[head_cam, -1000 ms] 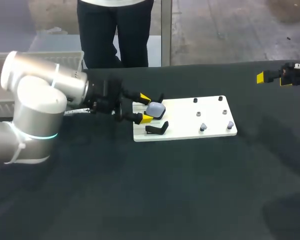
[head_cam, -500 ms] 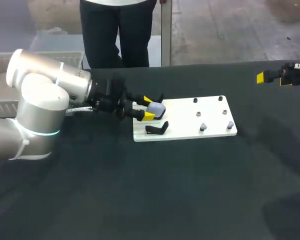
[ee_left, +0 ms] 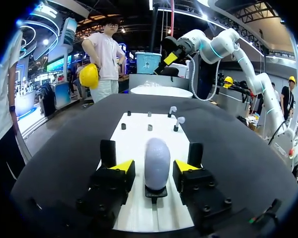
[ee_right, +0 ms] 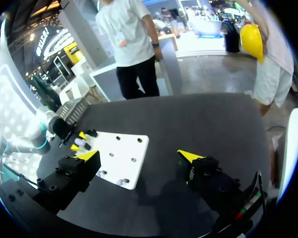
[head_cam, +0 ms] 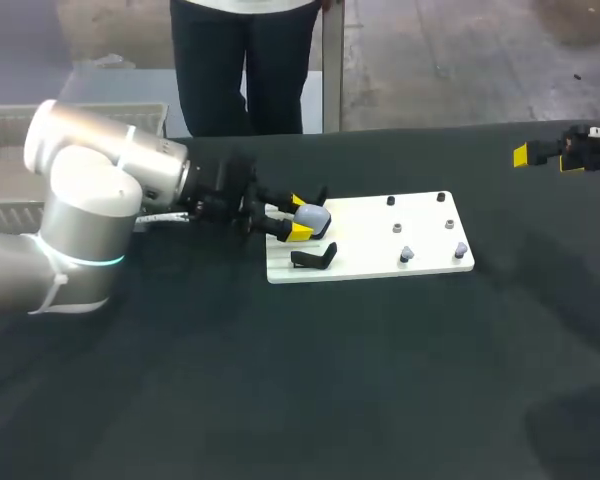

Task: Pick up each earbud case from the left stands, insert the matching earbuds, close the lid, and place the case in the box.

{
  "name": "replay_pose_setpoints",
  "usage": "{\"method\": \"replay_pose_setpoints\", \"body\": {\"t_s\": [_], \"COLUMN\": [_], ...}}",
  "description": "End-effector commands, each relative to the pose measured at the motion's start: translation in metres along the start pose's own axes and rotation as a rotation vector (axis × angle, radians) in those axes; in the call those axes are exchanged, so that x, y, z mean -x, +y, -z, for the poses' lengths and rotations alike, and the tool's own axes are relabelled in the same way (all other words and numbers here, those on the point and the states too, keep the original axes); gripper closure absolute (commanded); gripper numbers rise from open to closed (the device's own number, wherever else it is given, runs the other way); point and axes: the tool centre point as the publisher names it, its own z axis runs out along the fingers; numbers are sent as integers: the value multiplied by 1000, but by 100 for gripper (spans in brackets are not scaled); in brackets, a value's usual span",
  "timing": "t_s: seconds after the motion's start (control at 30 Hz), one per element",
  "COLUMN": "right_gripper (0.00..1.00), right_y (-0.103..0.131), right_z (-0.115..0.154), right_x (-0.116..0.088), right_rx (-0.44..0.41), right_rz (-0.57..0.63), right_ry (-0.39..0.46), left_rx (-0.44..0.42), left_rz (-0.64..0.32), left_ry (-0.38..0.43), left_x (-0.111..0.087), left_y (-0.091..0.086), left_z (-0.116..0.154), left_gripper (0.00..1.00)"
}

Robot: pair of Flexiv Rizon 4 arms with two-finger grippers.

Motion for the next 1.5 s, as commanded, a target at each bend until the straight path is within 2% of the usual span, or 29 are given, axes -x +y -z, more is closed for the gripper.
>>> {"method": "replay_pose_setpoints", "body": {"t_s": [0.03, 0.43, 0.63, 0.9, 0.97, 1.07, 1.1, 1.13, 1.5], "right_gripper": [0, 0, 0, 0, 0, 0, 0, 0, 0], "right_y": [1, 1, 1, 1, 1, 1, 1, 1, 1], "right_z": [0, 0, 0, 0, 0, 0, 0, 0, 0], "right_x": [0, 0, 0, 0, 0, 0, 0, 0, 0], "right_rx": [-6, -6, -6, -6, -6, -6, -6, -6, -6], "right_rz": [-1, -1, -1, -1, -1, -1, -1, -1, -1], "right_ry": [-1, -1, -1, -1, -1, -1, -1, -1, -1], "left_rx": [-10, -25, -34, -41, -42, -42, -42, -43, -25], "left_rz": [-2, -6, -11, -1, -1, -2, -3, -4, -28], "left_ry": [-4, -7, -6, -6, -7, -9, -10, -11, -42], "left_x": [-2, -2, -2, -6, -6, -7, -7, -6, 9], "left_y": [5, 2, -1, 1, 1, 1, 1, 1, -8], "left_z": [-3, -5, -6, -7, -7, -6, -6, -5, 9], "left_gripper": [51, 59, 67, 69, 73, 89, 98, 100, 100]}}
